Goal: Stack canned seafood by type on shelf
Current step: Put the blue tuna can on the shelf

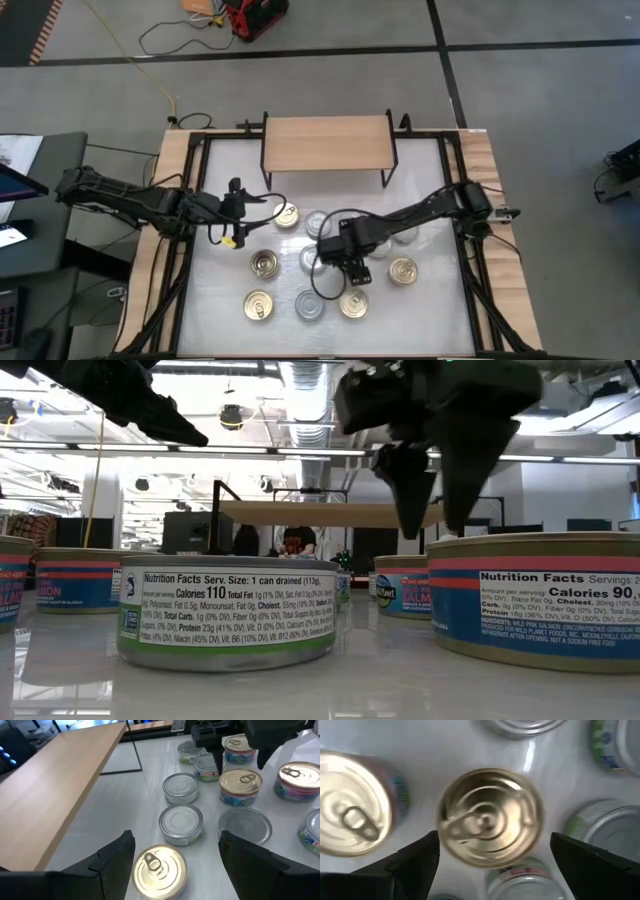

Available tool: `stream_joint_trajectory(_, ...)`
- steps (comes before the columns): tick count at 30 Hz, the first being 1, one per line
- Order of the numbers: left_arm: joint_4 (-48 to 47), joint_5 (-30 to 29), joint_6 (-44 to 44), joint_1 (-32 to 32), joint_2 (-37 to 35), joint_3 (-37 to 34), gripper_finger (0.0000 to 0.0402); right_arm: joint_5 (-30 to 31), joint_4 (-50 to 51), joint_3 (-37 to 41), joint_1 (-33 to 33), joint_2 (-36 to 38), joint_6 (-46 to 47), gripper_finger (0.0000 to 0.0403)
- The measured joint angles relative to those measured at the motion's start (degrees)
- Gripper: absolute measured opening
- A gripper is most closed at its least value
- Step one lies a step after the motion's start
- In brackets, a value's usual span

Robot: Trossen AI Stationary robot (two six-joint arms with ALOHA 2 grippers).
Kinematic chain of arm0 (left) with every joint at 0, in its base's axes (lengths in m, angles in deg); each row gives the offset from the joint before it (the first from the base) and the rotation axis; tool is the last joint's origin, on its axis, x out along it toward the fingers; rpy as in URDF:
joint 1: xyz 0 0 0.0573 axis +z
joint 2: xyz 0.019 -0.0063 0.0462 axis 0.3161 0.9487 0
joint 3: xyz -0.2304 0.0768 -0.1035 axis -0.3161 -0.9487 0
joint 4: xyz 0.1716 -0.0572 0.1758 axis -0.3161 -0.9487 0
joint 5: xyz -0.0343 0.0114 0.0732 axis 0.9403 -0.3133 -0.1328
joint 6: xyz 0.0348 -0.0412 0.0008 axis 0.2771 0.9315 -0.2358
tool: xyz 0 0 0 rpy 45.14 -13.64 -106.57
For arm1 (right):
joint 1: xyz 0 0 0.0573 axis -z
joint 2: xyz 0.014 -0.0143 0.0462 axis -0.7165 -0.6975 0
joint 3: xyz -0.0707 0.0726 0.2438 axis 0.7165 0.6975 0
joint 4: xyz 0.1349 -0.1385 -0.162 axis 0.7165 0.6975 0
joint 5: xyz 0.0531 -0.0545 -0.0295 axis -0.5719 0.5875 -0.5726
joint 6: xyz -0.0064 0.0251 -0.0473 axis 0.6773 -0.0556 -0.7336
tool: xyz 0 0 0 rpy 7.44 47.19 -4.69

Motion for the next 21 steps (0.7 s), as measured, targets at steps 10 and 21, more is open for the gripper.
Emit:
stream_joint_trajectory(10, -0.45, -1.26, -0.78, 0.0, -0.28, -0.02, 0.0277, 3.0, 3.31, -1.03, 1.69, -0.67, -2.3, 0.04)
stream_joint_trajectory(21, -3.45, -0.82, 0.64, 0.0, -0.83, -0.04, 0.0277, 4.69, 2.01, 14.6, 1.57, 6.77, 5.19, 0.04)
